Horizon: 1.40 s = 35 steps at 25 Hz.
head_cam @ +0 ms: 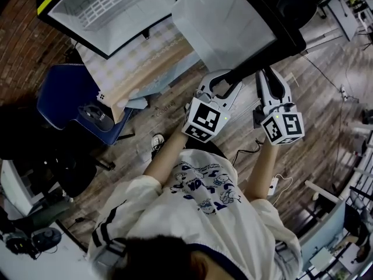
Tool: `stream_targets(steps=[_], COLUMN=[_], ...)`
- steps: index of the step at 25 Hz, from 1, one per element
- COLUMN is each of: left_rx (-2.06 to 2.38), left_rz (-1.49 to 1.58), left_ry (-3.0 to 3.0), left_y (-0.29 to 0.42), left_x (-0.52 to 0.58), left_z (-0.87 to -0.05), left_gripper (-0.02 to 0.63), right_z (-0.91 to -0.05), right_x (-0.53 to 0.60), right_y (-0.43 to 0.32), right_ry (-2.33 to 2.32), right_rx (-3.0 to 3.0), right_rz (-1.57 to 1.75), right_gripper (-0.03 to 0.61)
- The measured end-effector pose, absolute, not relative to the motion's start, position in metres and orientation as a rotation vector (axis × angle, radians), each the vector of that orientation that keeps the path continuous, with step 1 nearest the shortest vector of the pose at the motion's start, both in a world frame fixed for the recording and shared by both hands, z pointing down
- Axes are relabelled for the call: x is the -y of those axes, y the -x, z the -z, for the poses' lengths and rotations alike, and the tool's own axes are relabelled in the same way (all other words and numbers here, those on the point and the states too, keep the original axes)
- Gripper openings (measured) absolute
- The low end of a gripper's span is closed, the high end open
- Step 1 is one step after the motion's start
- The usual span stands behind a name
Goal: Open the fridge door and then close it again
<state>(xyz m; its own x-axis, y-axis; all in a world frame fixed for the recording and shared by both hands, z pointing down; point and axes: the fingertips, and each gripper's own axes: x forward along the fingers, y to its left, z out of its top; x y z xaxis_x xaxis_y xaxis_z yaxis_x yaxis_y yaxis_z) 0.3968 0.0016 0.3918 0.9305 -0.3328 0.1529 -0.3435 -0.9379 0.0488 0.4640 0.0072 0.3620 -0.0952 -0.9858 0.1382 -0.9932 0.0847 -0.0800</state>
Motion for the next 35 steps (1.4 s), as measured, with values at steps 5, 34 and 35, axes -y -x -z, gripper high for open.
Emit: stream_targets(steps=[5,34,35], left_rx=[0.496,0.482,0.486], left_rz=[-0.227,-0.256,-0.258], left_ry=[-3.016,-3.013,-3.012], left_y=[-0.383,-0.276,-0.273], left_x=[-0.007,-0.015,-0.014], left_z=[-0.393,-0.398,-0.398], left_gripper=[0.122,0.122,0.122], right_z=[-0.362,-0.365,-0.365], right_x=[-0.014,-0.017,-0.016], right_y=[-0.443,-0.303,-0.297], right_ry=[-2.074,-1.996,-1.979], right_rx=[2.276,2.314,2.325], right_rz=[-0.241,-0.236,-0.232], right_gripper=[0.104,0.104,0.104])
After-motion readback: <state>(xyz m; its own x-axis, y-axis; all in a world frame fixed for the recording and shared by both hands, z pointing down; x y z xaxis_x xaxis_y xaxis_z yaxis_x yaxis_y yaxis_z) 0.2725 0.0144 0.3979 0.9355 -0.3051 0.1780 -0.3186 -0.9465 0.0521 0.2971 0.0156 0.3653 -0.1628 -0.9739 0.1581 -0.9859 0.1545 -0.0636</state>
